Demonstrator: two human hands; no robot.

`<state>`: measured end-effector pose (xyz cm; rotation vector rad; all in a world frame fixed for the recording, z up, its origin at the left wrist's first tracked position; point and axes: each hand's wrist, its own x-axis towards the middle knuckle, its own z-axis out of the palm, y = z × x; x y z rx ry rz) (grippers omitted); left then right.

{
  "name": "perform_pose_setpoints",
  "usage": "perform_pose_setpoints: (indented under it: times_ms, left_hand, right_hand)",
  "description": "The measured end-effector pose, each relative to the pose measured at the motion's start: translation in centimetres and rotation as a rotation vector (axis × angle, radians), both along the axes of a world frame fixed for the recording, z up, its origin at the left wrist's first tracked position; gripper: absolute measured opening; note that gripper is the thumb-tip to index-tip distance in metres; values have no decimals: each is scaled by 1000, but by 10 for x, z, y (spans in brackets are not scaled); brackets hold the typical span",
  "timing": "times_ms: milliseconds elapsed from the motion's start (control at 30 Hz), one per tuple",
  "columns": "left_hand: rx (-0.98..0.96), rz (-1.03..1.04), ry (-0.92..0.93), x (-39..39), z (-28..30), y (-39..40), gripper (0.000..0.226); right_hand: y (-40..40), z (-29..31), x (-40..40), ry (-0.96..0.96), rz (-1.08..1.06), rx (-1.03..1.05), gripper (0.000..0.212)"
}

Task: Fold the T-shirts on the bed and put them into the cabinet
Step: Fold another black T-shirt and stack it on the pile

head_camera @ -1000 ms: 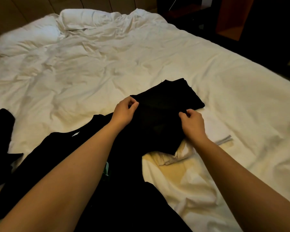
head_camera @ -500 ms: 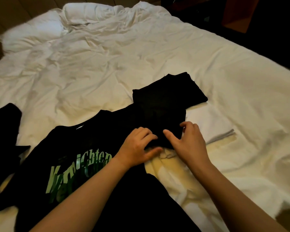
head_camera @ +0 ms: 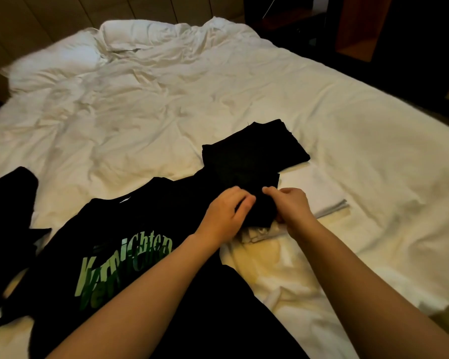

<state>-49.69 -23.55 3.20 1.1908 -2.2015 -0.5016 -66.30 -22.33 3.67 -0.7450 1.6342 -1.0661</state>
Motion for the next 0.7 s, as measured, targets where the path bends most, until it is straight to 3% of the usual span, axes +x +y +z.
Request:
perform_pose_setpoints:
  times_ms: [100, 167, 267, 333, 433, 500, 633, 700]
  left_hand:
    - [241, 203, 155, -23, 13, -4, 29]
    - [385, 316, 202, -34, 22, -12, 34]
    - [566, 395, 291, -41, 39, -28, 44]
    - [636, 417, 368, -40, 49, -36, 45]
    - [607, 479, 417, -32, 54, -48, 20]
    - [609, 510, 510, -24, 61, -52, 16]
    - [623, 562, 705, -3, 82, -52, 23]
    - [614, 635, 781, 15, 89, -52, 24]
  right_hand:
    - [-7, 4, 2, -186, -13, -16, 16]
    - [-8, 6, 5, -193, 6, -97, 17]
    - [-7, 11, 14, 85, 122, -223, 33]
    - [-4, 16, 23, 168, 217, -288, 40]
    - [4, 20, 38, 262, 316, -385, 41]
    - [13, 22, 49, 368, 324, -395, 48]
    - [28, 21, 70, 621, 280, -464, 20]
    - [31, 25, 81, 682, 271, -563, 16]
